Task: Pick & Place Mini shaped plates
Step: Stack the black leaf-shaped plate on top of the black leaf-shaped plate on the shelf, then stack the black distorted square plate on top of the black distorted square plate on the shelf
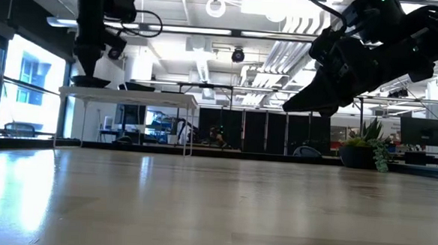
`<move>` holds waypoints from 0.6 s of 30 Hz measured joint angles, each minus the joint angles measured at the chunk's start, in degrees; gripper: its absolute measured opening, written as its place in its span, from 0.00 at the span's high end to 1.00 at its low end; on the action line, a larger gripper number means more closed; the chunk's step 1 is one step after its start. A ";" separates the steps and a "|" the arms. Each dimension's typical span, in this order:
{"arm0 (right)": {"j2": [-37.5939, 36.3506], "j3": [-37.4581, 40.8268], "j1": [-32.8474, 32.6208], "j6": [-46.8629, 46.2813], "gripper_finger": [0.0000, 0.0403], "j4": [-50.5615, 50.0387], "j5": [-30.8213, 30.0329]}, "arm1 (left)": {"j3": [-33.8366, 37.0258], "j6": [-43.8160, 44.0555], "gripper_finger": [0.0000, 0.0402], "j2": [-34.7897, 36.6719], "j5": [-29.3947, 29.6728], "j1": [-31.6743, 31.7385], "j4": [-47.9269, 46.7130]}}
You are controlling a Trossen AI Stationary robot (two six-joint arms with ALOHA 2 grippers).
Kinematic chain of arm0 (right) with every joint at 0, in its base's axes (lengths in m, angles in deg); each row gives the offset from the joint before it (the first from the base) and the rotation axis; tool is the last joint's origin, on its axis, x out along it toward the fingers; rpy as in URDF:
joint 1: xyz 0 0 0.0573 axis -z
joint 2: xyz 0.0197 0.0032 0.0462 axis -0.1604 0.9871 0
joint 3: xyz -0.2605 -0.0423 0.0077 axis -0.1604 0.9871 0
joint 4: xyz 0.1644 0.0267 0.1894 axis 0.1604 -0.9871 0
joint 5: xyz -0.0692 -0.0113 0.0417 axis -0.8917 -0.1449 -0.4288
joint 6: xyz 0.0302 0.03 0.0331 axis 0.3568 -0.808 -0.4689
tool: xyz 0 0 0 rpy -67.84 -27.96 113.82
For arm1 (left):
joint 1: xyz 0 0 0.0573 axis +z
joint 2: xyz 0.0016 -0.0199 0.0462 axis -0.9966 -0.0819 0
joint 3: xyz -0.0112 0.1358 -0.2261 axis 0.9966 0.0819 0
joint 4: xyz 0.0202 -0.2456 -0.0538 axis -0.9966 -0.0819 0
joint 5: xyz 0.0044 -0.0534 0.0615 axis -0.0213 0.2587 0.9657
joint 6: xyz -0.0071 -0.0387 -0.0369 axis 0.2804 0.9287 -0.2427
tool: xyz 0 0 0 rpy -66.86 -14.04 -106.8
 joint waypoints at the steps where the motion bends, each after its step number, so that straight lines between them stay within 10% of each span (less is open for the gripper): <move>1: 0.00 0.00 0.00 0.00 0.99 0.00 0.00 | 0.86 -0.07 1.00 0.00 0.37 0.00 0.72; 18: 0.00 0.00 0.00 0.20 0.99 0.00 -0.02 | 1.59 -0.92 0.75 -0.02 2.04 -0.11 1.63</move>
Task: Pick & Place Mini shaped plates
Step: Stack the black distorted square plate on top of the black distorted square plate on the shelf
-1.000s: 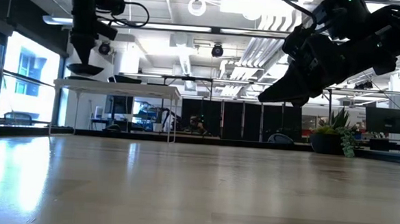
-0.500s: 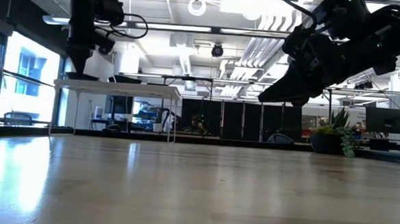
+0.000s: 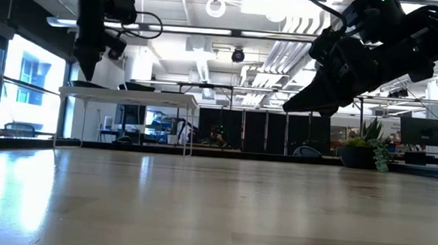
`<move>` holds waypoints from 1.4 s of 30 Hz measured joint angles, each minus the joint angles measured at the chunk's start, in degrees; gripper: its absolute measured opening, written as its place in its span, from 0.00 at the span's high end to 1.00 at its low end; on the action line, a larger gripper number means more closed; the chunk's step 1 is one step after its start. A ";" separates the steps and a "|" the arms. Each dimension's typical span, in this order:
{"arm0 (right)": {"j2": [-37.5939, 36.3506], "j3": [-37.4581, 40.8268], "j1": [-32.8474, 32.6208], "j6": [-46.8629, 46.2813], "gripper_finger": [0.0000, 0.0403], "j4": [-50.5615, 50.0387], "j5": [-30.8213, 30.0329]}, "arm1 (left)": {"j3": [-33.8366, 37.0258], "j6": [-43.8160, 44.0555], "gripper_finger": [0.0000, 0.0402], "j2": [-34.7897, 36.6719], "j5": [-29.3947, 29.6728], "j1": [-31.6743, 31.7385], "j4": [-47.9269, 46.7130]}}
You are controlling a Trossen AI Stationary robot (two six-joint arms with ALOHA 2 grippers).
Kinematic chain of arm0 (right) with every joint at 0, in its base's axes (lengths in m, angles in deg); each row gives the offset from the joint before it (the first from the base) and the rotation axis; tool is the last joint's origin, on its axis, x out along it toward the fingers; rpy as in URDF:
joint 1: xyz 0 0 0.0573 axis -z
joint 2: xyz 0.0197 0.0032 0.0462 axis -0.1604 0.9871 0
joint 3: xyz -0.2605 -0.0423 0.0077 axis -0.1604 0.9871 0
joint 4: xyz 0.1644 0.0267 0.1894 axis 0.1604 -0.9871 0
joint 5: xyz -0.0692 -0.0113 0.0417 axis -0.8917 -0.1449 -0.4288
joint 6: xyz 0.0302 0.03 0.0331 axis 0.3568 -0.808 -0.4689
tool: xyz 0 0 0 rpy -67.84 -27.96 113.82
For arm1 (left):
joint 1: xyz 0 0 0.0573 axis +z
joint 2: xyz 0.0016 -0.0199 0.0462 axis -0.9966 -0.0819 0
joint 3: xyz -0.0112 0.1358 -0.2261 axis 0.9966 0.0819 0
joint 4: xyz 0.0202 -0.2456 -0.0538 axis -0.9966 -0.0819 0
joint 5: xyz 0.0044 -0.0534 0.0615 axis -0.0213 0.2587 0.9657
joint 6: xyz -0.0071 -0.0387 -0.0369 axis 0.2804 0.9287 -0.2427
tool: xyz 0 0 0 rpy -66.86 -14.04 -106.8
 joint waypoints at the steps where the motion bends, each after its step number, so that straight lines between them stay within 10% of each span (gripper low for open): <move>1: 0.00 0.00 0.00 0.00 1.00 0.00 0.00 | -0.85 0.00 0.74 0.00 -0.02 0.00 -0.27; 16: 0.01 0.00 0.00 0.01 0.99 0.00 -0.02 | -4.56 20.83 0.98 6.90 -24.43 -8.82 3.39; 31: 0.02 0.00 0.00 -2.18 0.99 -1.97 1.64 | 31.75 35.66 1.00 12.66 -18.99 -38.82 72.58; 42: -3.68 -5.85 -5.68 -15.04 0.98 -38.23 13.06 | 42.85 34.10 1.00 2.13 -16.33 -49.71 97.03</move>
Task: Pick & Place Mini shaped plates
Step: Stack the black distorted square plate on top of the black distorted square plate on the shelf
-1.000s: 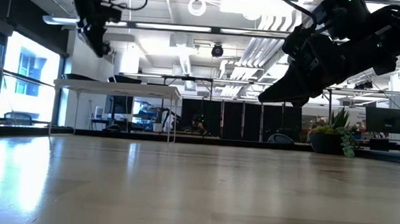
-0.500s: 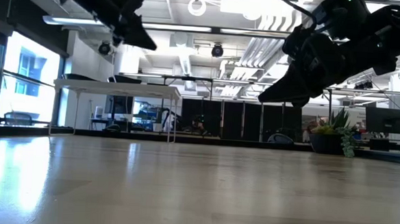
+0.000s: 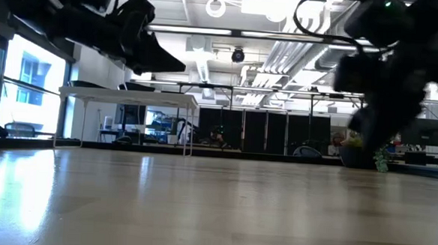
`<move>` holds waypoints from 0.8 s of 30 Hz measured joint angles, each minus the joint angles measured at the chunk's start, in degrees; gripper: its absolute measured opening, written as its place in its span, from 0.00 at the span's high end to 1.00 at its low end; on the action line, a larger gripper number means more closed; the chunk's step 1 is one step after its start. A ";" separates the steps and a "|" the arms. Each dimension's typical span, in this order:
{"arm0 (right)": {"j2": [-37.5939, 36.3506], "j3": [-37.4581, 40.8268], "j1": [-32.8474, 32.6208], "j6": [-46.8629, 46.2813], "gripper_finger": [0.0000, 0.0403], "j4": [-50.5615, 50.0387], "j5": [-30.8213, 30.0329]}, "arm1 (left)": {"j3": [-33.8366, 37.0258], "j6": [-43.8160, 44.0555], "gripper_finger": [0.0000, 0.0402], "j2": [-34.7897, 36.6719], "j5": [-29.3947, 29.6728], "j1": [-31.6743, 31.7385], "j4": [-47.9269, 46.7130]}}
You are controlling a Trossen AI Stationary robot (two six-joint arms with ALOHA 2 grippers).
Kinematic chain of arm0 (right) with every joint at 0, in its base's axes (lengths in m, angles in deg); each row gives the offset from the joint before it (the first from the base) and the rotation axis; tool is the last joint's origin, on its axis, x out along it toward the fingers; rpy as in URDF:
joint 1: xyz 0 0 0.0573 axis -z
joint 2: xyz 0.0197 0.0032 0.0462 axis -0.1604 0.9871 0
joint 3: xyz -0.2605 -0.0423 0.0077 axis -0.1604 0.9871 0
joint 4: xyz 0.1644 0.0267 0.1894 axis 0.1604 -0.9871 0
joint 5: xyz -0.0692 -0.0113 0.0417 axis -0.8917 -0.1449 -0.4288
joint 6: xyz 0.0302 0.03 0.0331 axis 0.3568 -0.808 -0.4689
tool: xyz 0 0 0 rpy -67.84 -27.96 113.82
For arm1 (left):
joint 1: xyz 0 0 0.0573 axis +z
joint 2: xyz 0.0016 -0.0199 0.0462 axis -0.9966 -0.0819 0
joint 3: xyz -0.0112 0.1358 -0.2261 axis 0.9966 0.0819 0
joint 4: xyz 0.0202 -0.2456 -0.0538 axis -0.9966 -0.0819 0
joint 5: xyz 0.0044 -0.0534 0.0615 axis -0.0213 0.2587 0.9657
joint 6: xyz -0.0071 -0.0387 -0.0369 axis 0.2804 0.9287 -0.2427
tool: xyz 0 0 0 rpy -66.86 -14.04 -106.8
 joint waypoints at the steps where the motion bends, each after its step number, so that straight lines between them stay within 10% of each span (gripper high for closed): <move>1: -0.38 -1.48 -1.53 -1.45 0.97 -6.21 0.16 | -0.02 -0.02 1.00 -1.31 0.00 -0.32 1.46; 11: -0.75 -15.79 -19.09 -14.43 0.86 -38.11 8.33 | -0.07 -0.02 0.99 -8.77 -2.12 -0.28 8.44; 24: -0.49 -14.80 -29.94 -26.55 0.76 -33.70 6.52 | -0.07 -1.00 0.99 -8.90 -2.25 -0.27 8.92</move>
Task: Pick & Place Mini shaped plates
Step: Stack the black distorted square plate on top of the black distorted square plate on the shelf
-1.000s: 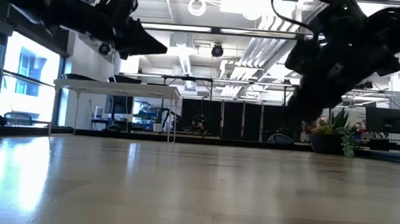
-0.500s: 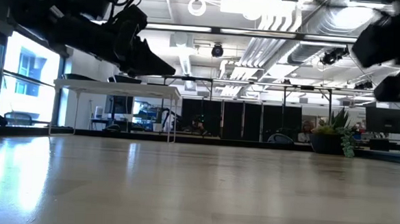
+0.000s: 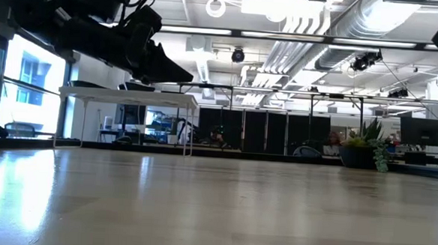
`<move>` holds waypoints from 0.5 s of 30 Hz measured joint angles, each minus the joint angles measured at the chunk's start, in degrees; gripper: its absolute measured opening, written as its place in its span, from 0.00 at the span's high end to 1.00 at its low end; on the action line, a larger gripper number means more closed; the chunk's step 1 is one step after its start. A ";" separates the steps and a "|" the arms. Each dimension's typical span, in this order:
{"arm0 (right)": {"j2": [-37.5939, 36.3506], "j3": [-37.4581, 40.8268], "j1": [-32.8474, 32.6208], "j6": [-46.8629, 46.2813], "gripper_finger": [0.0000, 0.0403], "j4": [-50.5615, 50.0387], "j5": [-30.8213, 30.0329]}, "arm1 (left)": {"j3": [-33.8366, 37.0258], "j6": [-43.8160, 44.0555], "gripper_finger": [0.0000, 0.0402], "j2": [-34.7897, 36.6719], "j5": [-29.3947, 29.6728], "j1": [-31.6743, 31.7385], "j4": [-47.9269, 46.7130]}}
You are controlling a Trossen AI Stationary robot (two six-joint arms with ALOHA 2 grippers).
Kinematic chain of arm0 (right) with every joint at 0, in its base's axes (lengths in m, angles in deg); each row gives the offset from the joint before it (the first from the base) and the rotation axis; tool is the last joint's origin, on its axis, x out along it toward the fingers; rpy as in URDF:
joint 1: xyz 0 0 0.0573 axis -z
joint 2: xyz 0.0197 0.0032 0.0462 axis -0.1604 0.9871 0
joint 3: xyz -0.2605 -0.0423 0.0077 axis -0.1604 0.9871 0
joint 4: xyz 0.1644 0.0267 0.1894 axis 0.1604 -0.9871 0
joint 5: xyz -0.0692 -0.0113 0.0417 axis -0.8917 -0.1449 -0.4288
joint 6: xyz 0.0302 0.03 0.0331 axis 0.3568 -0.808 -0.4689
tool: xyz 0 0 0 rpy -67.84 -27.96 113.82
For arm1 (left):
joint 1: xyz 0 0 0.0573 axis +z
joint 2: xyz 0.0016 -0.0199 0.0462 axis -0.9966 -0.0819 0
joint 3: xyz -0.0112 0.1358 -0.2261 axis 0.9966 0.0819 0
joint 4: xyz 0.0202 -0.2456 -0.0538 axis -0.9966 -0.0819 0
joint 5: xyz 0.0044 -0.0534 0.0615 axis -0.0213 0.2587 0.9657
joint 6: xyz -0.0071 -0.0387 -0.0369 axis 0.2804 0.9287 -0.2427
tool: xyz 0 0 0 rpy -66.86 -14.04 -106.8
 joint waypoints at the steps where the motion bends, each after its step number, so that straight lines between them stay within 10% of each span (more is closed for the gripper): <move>1: 0.00 0.60 -0.32 -0.12 0.77 1.00 -0.13 | 0.00 -0.03 0.99 0.00 0.00 0.00 0.00; 15: 0.00 5.91 -1.23 -1.34 0.81 7.44 -1.17 | 0.00 0.10 0.99 0.00 -0.07 0.00 -0.45</move>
